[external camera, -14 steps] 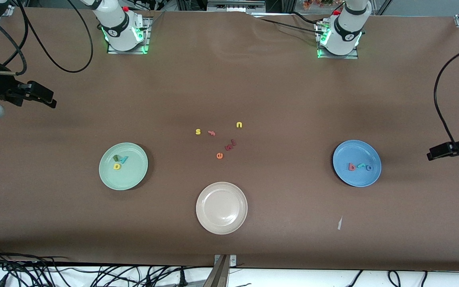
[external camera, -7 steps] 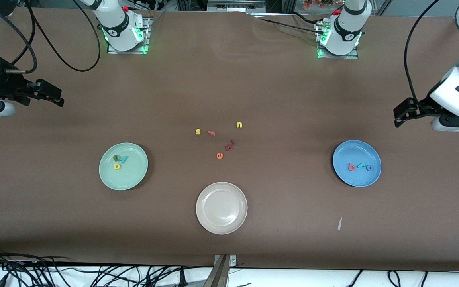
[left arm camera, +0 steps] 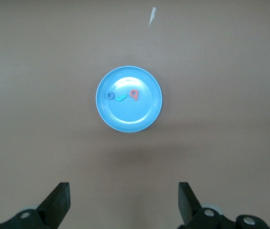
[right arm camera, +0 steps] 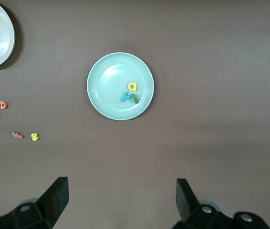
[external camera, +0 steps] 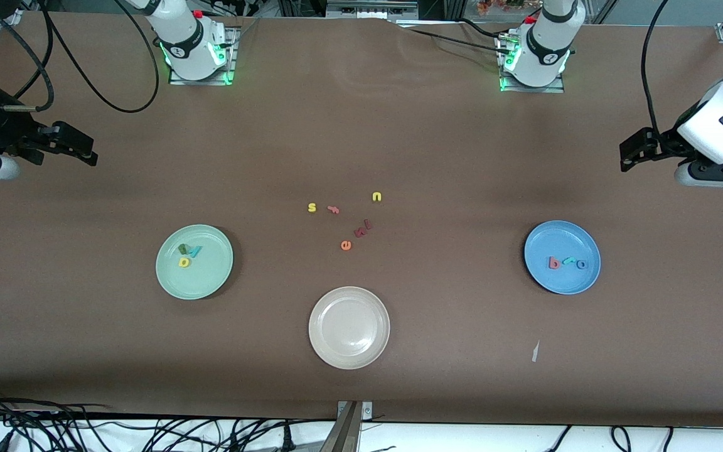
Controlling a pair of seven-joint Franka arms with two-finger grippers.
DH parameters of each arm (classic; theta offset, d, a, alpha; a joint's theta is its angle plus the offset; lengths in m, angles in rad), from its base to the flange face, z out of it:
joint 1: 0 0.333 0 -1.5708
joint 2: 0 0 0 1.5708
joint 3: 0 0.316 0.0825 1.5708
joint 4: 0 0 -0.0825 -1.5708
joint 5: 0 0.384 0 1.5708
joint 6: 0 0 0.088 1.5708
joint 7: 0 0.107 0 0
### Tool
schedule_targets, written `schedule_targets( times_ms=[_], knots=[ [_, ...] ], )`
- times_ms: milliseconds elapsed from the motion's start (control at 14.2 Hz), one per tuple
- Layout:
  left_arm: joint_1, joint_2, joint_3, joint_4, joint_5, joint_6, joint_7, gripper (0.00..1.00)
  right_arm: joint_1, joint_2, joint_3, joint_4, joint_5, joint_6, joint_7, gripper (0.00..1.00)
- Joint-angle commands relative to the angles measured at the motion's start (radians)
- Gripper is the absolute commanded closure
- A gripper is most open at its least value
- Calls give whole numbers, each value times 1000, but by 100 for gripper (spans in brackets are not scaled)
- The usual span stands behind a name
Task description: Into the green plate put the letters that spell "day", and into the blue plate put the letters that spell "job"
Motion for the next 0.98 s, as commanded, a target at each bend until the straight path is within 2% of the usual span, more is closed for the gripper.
schedule_targets(
  times_ms=[0,140,913],
  knots=[
    [29,7,11,25,-50,-30,4,0,0,8,3,29,-7,-27,2,0],
    [54,8,10,48,-88,-30,3,0,0,6,3,29,-5,-27,2,0],
    [59,21,11,53,-76,-30,3,0,3,10,4,29,-21,-27,0,0]
  ],
)
